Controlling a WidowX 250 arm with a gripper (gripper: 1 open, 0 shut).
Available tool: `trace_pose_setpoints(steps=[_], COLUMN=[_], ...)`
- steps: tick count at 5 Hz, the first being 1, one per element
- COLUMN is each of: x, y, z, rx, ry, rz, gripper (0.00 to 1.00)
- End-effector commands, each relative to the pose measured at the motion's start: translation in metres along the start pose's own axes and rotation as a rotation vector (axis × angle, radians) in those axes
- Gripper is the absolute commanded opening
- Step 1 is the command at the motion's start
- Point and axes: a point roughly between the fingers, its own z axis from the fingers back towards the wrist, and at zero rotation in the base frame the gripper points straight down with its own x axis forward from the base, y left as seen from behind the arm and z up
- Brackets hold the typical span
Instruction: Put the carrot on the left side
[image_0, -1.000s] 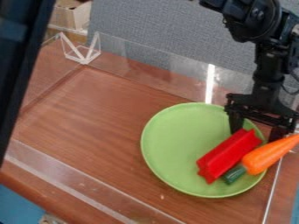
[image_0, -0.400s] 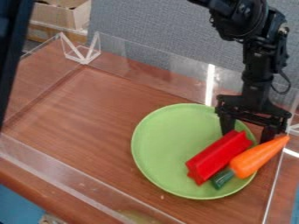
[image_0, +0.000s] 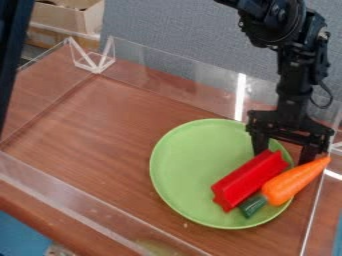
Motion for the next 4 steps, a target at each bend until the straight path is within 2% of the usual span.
trace_pose_setpoints(steps=[1, 3, 4], x=[-0.014, -0.019, -0.020], y=[-0.016, -0.033, -0.028], z=[-0.005, -0.009, -0.011], rx=[-0.006, -0.013, -0.011], ry=[0.023, 0.026, 0.039], rz=[-0.014, -0.016, -0.005], gripper=[1.00, 1.00, 0.00])
